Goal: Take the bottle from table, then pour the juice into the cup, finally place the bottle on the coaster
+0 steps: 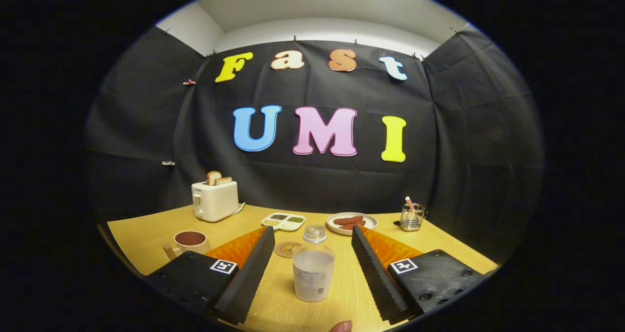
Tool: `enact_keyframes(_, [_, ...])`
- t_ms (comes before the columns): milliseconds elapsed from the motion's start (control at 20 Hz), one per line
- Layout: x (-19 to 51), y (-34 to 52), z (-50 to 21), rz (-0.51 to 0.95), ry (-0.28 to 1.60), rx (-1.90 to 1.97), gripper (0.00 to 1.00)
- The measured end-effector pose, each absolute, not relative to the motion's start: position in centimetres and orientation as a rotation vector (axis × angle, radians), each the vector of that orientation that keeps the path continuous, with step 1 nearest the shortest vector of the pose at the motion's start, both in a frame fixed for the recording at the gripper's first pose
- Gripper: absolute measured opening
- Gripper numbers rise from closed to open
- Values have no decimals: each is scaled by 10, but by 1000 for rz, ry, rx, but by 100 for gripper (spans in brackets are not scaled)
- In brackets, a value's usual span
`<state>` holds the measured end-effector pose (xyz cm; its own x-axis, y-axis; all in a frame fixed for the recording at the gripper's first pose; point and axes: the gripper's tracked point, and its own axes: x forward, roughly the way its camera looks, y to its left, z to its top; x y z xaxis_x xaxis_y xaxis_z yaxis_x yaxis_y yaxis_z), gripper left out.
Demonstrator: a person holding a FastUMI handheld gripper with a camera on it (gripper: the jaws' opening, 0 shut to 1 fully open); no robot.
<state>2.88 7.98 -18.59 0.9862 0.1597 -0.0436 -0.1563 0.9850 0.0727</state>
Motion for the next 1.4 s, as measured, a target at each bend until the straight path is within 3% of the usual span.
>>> enact_keyframes(800, [75,89,-283,72,134,68,97])
enact_keyframes(950, [84,90,-285,66,167,78,78])
enact_keyframes(1400, [87,105,-216,118,165,-208,71])
